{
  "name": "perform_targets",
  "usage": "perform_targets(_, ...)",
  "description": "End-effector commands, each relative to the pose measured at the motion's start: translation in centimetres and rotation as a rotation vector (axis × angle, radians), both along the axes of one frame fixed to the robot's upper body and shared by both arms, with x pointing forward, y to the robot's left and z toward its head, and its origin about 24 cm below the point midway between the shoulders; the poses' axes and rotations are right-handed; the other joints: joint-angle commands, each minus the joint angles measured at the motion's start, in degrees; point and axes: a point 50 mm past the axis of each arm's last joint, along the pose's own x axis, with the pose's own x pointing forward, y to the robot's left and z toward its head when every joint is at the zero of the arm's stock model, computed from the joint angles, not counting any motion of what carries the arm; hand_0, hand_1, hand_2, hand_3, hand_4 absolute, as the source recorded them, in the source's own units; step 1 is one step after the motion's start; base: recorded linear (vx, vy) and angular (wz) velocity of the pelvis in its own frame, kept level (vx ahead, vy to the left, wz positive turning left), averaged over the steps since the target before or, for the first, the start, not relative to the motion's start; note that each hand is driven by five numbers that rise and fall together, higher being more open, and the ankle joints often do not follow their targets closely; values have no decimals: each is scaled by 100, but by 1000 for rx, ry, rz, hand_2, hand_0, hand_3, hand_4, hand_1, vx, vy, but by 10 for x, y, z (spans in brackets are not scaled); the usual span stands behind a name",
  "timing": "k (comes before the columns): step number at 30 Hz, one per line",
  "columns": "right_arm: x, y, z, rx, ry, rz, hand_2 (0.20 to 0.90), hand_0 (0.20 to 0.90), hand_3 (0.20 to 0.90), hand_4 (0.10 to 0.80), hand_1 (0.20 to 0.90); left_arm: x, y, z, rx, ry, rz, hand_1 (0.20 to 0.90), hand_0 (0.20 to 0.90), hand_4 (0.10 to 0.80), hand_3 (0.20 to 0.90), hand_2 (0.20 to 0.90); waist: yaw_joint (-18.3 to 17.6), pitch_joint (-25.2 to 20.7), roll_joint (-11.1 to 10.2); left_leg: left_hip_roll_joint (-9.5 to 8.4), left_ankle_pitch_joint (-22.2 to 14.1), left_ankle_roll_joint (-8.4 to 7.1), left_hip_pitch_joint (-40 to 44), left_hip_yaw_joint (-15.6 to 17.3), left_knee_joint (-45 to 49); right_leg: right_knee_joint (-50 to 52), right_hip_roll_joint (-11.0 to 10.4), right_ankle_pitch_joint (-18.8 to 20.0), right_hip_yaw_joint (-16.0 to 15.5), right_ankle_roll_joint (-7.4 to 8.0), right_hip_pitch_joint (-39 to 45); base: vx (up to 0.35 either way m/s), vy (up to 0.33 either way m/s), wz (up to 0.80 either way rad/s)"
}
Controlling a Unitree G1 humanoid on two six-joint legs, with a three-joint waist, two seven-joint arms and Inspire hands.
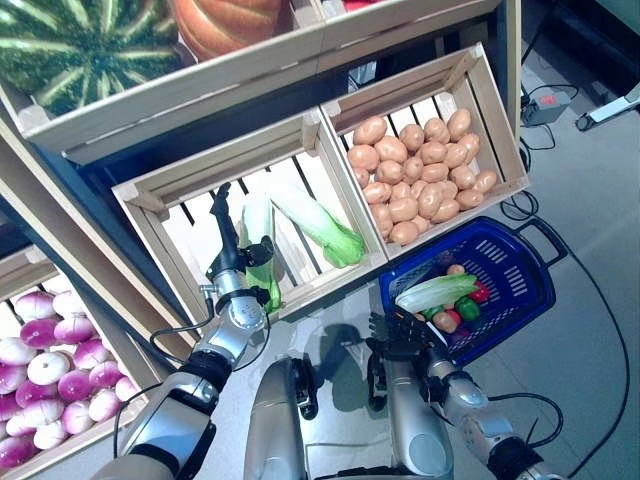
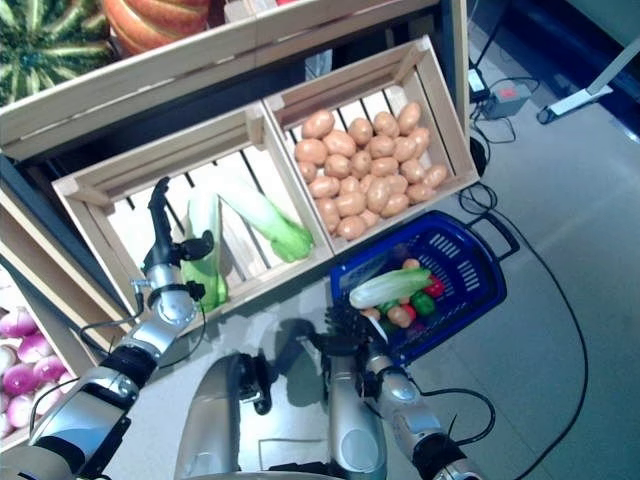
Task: Put vegetables into the basket
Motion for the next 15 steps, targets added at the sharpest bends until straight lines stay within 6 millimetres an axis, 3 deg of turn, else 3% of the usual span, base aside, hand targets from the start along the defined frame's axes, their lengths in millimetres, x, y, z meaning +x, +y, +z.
perform_targets(1, -15, -16, -9, -25, 40, -98, 900, 900, 900, 800, 900, 14, 11, 36, -29, -141, 84, 900, 900, 800, 900, 900, 45, -269, 101, -4, -320, 160, 78, -77, 110, -112, 25, 95, 176, -156, 165, -47, 18, -1)
perform_targets(7, 6, -13, 6, -24, -2, -119, 900, 900, 900, 800, 900, 17, 25, 27, -92, -38, 154, 900, 900, 800, 900, 900, 27, -112, 70, 20, -378, 149, -439, -116, 504, 291, 103, 19, 175, -169, -371, -80, 8, -2)
perform_targets(15, 23, -11, 17, -24, -42, -144, 900, 900, 900, 800, 900, 20, 25, 5, -286, 117, 137, 900, 900, 800, 900, 900, 19, 56, 44, 33, -410, 158, -892, -189, 772, 615, 170, -32, 177, -165, -852, -75, -5, -1)
